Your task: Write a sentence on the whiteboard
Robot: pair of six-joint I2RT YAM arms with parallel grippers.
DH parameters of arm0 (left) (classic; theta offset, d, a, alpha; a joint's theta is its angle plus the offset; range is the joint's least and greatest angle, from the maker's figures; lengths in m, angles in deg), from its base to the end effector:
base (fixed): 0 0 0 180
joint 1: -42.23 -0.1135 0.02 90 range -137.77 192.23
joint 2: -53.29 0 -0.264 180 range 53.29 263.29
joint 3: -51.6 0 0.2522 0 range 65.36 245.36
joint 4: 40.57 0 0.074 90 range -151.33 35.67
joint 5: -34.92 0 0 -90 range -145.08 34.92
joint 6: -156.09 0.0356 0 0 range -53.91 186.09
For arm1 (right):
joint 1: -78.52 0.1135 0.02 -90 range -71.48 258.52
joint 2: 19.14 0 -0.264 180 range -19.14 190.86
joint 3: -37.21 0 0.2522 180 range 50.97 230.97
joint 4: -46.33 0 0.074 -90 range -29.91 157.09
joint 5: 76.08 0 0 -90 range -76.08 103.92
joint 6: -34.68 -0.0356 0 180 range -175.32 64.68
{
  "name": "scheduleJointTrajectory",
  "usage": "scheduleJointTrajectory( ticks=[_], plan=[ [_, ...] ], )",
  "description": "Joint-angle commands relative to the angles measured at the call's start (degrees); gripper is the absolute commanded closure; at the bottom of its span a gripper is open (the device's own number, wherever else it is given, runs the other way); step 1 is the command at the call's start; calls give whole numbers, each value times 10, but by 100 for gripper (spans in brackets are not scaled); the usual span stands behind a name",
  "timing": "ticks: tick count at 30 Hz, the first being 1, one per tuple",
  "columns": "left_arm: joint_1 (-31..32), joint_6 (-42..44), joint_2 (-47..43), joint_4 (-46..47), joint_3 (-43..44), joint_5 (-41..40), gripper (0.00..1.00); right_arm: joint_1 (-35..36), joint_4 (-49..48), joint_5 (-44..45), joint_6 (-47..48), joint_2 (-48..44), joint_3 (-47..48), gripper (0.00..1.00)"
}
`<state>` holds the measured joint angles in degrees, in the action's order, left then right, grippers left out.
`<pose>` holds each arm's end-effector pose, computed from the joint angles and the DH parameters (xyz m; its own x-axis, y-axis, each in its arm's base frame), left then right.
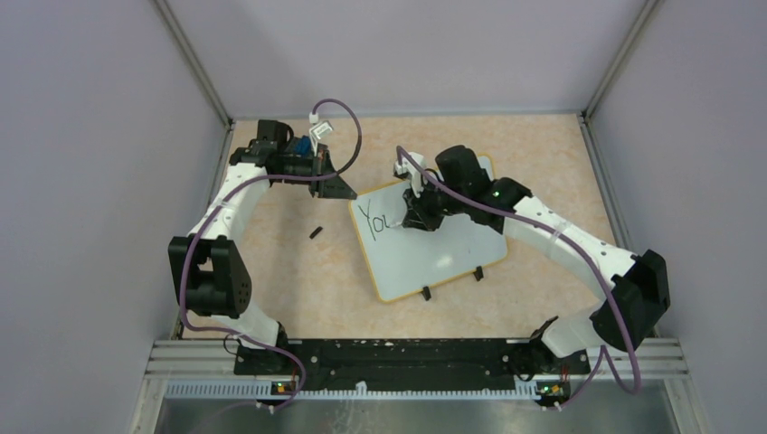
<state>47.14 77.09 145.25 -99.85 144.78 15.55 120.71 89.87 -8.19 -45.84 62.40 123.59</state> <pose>0.3225 -0.0614 0.3099 -0.7297 0.1262 -0.6721 0.6773 0.2686 -0.6849 0.2251 0.2221 0.3290 -0.3186 -0.4947 -0.8085 -0.9047 0.4133 0.1036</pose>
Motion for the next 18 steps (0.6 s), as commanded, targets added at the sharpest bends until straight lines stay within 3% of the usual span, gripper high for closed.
scheduleJointTrajectory(
  ticks=[1, 18],
  plan=[
    [5, -2, -20, -9, -6, 9, 100, -20, 10, 33, 20, -18, 5, 100],
    [5, -5, -21, -5, -8, 10, 100, -38, -10, 44, 6, -6, 46, 100]
  ],
)
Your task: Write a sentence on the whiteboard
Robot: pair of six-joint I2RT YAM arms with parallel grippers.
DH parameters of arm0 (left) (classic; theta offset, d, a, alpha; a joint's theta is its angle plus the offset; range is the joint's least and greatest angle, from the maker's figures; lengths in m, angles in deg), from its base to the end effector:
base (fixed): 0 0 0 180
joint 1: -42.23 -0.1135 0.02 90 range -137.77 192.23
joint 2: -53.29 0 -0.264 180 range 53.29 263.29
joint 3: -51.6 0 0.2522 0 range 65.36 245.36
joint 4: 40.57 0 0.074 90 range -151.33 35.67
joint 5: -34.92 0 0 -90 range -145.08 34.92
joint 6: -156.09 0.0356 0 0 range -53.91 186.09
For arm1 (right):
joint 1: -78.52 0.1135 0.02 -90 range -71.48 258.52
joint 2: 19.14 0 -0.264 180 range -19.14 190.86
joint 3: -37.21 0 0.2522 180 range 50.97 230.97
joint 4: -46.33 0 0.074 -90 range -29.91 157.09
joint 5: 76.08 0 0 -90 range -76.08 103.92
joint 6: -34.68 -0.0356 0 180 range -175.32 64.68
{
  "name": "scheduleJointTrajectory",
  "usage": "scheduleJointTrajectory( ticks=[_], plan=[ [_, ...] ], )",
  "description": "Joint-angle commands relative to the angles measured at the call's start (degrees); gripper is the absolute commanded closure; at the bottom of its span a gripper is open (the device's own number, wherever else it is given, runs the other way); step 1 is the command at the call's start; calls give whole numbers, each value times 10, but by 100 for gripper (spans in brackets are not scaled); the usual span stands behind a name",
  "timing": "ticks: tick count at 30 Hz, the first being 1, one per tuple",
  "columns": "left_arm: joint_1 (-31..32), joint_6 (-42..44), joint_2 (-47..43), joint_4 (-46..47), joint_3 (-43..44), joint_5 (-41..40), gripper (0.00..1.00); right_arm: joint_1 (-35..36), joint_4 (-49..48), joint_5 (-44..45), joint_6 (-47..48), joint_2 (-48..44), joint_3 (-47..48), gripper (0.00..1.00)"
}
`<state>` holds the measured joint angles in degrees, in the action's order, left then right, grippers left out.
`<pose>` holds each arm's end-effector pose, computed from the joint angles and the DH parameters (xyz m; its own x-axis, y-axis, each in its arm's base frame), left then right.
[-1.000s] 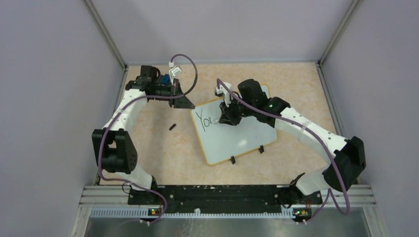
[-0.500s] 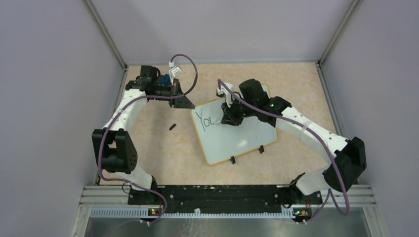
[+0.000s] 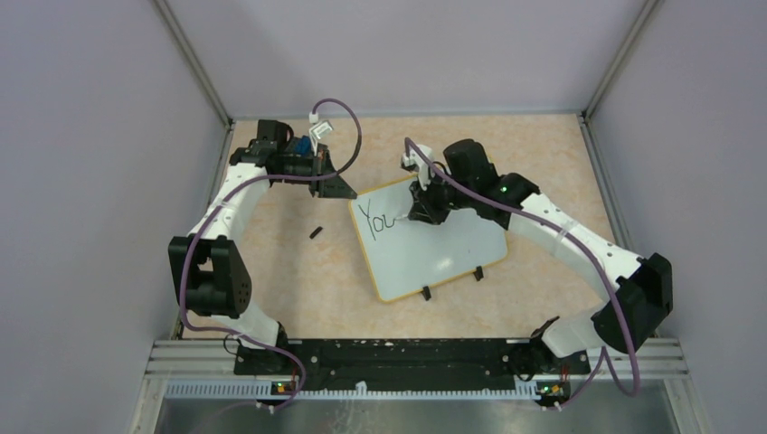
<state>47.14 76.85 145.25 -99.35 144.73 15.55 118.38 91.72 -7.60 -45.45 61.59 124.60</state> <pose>0.3231 -0.0615 0.3100 -0.7272 0.1246 -0.6750 0.6796 0.2687 -0.6826 0.2308 0.2097 0.3363 -0.3333 -0.4860 -0.8079 -0.8861 0.4541 0.0924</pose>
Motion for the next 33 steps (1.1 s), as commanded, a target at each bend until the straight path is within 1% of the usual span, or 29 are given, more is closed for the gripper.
scheduleJointTrajectory(
  ticks=[1, 12, 20, 33],
  plan=[
    [5, -2, -21, -10, -9, 10, 100, -14, -30, 38, 2, 3, 38, 100],
    [5, -2, -21, -9, -9, 9, 100, -15, -32, 30, -2, 7, 45, 100],
    [5, -4, -19, -8, -8, 10, 100, -14, -31, 9, -5, 10, 14, 100],
    [5, -4, -18, -8, -6, 9, 100, -12, -33, 9, -6, -6, -27, 100]
  ],
)
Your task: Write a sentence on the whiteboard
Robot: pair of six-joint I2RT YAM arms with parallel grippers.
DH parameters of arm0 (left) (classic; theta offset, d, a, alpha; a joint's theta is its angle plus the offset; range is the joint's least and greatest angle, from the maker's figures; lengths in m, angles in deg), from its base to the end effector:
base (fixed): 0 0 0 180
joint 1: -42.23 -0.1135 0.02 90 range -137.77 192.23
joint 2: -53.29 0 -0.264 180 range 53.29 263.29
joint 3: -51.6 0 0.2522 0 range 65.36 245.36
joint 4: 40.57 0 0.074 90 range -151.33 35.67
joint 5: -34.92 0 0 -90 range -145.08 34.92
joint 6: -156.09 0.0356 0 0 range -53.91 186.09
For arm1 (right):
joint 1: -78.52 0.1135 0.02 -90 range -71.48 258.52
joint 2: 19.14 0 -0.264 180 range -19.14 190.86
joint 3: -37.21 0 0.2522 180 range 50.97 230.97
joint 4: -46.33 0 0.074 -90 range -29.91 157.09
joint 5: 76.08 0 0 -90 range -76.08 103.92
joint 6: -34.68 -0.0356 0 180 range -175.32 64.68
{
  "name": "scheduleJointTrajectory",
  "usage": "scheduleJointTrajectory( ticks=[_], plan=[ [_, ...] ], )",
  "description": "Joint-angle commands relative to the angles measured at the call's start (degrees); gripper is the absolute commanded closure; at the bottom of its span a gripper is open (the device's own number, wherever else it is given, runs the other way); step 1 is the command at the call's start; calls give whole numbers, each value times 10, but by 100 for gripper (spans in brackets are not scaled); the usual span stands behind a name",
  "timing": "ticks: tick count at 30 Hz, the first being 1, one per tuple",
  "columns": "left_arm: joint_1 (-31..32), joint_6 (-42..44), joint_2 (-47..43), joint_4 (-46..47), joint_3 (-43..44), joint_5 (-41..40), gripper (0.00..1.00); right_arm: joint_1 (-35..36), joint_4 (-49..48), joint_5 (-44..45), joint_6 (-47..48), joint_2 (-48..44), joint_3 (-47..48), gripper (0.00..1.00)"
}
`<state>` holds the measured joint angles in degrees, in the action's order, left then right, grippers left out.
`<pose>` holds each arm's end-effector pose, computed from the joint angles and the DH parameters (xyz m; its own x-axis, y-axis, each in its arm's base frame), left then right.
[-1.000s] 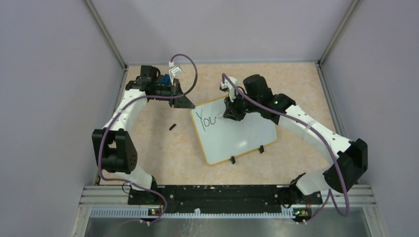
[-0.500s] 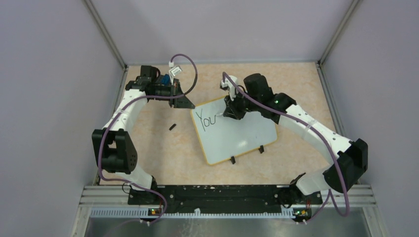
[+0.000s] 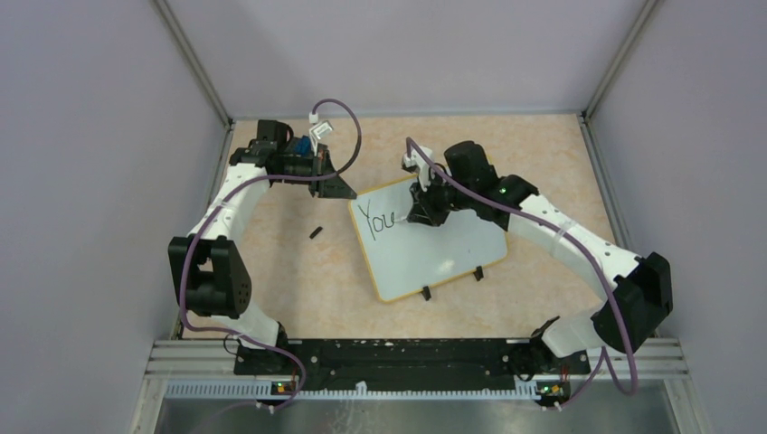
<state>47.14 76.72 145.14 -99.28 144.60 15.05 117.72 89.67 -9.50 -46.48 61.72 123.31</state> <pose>0.3228 -0.0613 0.3098 -0.7283 0.1255 -0.6736 0.6777 0.2771 -0.6811 0.2337 0.2089 0.3314 -0.3461 -0.4643 -0.8153 -0.8861 0.4474 0.1214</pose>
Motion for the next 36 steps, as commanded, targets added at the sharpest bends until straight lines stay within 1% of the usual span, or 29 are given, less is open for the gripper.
scheduleJointTrajectory(
  ticks=[1, 20, 28, 31, 36],
  plan=[
    [5, -3, -17, -8, -5, 14, 100, -5, -12, 29, 5, -8, -16, 100],
    [6, -3, -19, -8, -7, 11, 100, -6, 33, 41, 28, -22, 11, 100],
    [6, -3, -22, -8, -9, 8, 100, -6, 46, -3, 29, -38, 41, 100],
    [7, 0, -24, -8, -10, 6, 100, -7, 49, -7, 28, -45, 46, 100],
    [7, 1, -24, -8, -10, 3, 100, -29, 40, -23, 21, -48, 42, 100]
  ],
)
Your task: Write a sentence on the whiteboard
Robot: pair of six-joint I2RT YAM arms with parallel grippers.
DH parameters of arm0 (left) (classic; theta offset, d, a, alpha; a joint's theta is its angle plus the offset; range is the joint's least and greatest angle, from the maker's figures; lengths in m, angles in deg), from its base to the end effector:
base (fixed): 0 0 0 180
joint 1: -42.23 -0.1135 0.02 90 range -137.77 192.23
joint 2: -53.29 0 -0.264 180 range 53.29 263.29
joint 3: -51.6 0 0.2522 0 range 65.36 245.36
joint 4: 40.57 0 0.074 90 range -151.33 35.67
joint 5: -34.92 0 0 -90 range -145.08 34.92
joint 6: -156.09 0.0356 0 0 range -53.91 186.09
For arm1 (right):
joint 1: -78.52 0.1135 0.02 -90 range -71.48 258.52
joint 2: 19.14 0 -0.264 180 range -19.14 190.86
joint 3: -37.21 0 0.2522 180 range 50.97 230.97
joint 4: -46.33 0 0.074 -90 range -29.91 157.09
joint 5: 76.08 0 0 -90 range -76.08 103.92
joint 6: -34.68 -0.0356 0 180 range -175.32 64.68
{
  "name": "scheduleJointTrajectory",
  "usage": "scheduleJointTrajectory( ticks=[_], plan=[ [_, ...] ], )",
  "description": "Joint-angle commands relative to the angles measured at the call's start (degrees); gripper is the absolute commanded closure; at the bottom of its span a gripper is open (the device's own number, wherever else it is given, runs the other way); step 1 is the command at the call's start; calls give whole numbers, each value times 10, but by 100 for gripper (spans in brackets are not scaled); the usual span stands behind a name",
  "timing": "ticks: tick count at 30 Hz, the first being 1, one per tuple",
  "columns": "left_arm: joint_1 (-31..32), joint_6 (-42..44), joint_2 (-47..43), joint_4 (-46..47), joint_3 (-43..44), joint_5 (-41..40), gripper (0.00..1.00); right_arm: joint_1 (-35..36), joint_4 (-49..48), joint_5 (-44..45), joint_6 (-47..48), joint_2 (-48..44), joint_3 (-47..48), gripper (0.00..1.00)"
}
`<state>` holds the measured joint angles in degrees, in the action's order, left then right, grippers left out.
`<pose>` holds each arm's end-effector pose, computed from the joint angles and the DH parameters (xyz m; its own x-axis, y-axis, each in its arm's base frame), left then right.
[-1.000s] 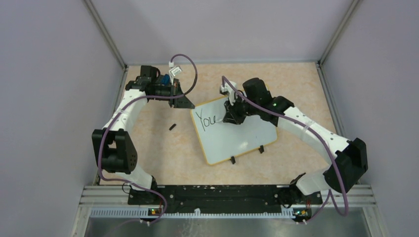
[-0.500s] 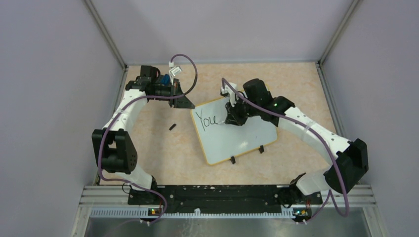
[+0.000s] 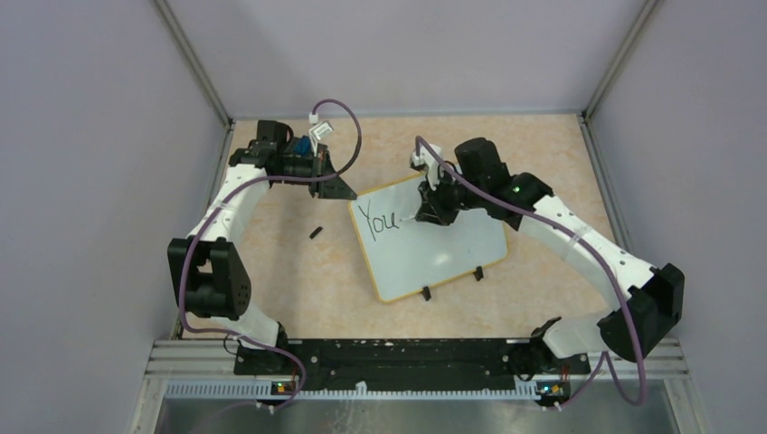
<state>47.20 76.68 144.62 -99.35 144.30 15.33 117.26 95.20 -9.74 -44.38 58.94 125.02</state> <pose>0.3204 -0.0615 0.3111 -0.7268 0.1251 -0.6753 0.6797 0.2717 -0.6813 0.2225 0.1968 0.3471 -0.3285 -0.4864 -0.8096 -0.8946 0.4352 0.1015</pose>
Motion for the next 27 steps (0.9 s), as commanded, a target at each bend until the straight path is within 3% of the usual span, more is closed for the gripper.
scheduleJointTrajectory(
  ticks=[1, 27],
  plan=[
    [7, 2, -19, -7, -6, 1, 100, -28, -17, -28, -3, -22, 24, 100],
    [10, 5, -17, -7, -5, -5, 100, -76, -40, -44, -17, -25, 13, 100]
  ],
)
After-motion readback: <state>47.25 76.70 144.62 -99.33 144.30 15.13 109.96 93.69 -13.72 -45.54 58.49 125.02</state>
